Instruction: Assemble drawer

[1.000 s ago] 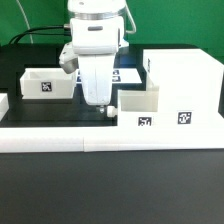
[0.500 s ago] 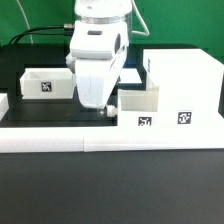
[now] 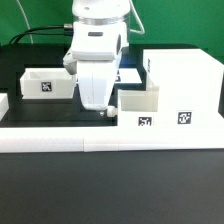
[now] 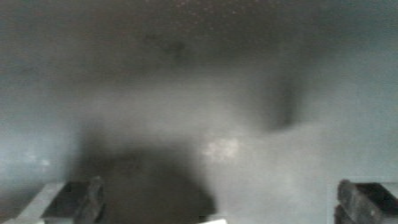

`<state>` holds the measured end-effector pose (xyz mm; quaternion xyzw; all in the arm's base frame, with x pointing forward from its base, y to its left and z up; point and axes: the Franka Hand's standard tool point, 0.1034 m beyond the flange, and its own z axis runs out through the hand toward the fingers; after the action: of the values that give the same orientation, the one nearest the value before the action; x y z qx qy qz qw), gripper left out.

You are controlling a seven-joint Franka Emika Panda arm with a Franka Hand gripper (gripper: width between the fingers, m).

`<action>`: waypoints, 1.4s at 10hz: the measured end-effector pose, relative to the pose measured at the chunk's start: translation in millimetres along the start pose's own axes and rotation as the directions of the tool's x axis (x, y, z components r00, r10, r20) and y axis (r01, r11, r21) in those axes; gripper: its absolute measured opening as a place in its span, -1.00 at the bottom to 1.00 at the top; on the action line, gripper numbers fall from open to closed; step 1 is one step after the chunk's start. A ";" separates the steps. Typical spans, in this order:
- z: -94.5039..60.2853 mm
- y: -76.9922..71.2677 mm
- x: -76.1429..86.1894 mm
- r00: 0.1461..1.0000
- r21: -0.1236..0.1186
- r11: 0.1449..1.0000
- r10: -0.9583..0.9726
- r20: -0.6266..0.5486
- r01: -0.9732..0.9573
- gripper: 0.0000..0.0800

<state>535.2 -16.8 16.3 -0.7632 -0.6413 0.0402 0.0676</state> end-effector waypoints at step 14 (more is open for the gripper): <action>-6.6 9.9 -7.1 0.991 -0.002 0.991 -0.133 0.003 0.133 0.62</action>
Offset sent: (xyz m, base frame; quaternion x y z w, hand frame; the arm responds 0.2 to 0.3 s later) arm 0.0000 0.0000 0.0000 0.0000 0.0000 0.0000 1.0000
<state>544.6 -25.8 21.1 -0.7189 -0.6908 0.0360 0.0682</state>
